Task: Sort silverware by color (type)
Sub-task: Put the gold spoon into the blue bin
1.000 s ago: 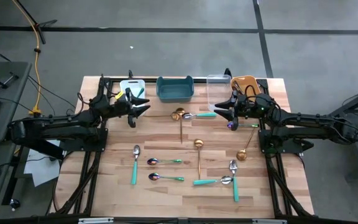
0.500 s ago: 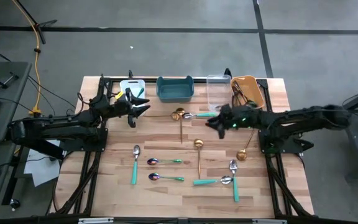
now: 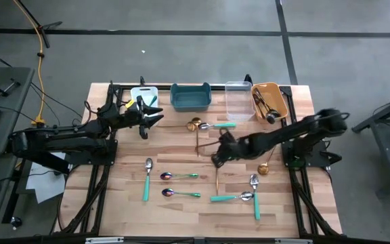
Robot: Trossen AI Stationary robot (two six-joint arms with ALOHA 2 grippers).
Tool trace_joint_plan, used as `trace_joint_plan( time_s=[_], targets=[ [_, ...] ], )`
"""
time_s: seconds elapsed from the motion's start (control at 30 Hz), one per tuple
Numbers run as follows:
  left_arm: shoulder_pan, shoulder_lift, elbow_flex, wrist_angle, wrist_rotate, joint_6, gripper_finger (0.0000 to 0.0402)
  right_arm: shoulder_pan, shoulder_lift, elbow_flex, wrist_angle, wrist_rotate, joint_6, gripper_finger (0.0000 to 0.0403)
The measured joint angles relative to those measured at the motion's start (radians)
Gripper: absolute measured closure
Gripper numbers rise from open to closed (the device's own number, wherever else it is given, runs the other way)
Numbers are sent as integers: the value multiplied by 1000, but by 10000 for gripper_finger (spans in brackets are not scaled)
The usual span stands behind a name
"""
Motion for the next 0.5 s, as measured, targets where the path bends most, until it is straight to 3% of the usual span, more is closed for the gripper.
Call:
trace_joint_plan(
  time_s=[0.2, 0.5],
  targets=[
    [0, 0, 0, 0, 0, 0, 268, 51, 189, 229, -287, 11, 145, 277],
    [0, 0, 0, 0, 2, -1, 268, 66, 343, 330, -337, -36, 265, 277]
  ],
)
